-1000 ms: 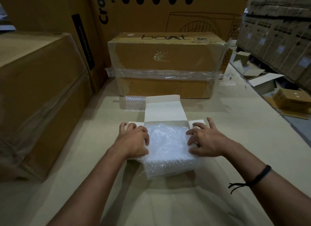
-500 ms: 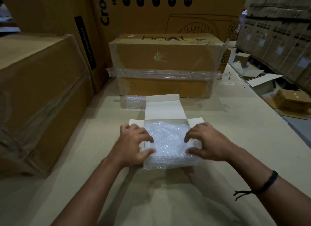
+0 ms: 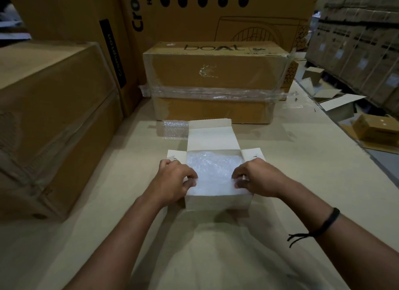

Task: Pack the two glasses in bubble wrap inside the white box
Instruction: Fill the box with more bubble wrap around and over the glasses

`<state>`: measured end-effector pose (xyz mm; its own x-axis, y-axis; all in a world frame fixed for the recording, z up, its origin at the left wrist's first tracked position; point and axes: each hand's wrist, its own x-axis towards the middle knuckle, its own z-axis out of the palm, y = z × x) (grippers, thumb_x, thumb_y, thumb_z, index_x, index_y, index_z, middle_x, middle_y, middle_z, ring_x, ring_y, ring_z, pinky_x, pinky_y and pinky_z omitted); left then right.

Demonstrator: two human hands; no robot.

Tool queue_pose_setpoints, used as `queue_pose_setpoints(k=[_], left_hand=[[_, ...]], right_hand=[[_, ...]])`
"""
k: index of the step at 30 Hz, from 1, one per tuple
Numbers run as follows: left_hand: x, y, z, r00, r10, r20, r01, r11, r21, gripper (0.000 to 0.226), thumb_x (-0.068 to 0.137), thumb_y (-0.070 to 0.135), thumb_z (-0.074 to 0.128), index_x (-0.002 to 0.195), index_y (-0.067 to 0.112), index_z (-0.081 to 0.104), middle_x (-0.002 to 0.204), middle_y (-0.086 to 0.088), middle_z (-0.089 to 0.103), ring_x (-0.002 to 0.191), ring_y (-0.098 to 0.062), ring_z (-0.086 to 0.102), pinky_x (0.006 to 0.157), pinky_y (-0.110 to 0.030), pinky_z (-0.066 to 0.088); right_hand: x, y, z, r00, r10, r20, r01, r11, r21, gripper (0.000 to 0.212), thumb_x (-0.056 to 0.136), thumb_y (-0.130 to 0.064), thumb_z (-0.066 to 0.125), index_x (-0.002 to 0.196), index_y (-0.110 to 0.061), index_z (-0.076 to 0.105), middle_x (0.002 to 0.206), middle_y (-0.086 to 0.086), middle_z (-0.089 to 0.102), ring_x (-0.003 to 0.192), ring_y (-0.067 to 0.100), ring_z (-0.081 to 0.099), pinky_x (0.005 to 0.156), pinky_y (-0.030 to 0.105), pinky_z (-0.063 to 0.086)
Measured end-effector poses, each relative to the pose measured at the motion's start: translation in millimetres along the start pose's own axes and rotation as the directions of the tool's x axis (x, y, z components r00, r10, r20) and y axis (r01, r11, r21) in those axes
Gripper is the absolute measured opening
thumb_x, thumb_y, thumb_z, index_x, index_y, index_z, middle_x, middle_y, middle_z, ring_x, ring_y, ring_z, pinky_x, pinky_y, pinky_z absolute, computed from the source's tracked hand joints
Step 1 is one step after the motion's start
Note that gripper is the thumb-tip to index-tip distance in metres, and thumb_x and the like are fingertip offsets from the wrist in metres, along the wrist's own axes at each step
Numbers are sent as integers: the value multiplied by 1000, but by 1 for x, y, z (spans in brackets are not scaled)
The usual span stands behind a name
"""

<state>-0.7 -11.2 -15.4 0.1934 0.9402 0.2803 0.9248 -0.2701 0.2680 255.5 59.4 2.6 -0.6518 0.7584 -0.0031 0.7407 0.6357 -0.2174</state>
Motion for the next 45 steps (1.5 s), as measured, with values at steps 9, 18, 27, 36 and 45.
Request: queue_pose_setpoints(k=[9,18,27,36,45], left_hand=[[-10,-3,7,991,116,66,-124,983,133,14,80,26,63,89,30,72,94,14,69,91,-14,57,89,-33,22],[-11,-1,5,989,114,94,-125,986,111,22,81,17,68,93,32,77,93,13,63,90,-14,53,84,-31,20],[10,15,3,987,-59,147,42,992,117,26,91,49,51,93,31,70,72,15,62,81,-8,52,104,-32,24],[26,34,10,928,-172,331,72,954,292,29,87,52,63,83,24,68,83,4,67,94,-18,54,93,-36,24],[31,37,18,909,-282,308,177,929,326,53,83,71,52,75,21,69,76,3,68,83,-17,59,102,-42,23]], right_hand=[[-18,-10,-1,983,-151,101,166,972,-165,27,96,-41,53,114,-30,70,119,-7,65,103,16,61,87,33,40],[-16,-7,7,989,-145,37,149,980,-129,34,90,-8,59,119,-24,63,106,-4,62,95,20,56,78,36,46],[-6,-5,4,956,-71,285,85,996,-37,60,73,1,41,110,-35,70,118,-9,68,108,18,60,92,36,47],[8,-13,-18,967,60,249,-73,996,44,39,77,9,49,89,-22,68,83,-7,71,72,7,64,67,22,52],[10,-23,-2,979,52,198,-28,992,-123,31,75,1,60,79,-29,60,75,-8,61,80,17,64,71,29,53]])
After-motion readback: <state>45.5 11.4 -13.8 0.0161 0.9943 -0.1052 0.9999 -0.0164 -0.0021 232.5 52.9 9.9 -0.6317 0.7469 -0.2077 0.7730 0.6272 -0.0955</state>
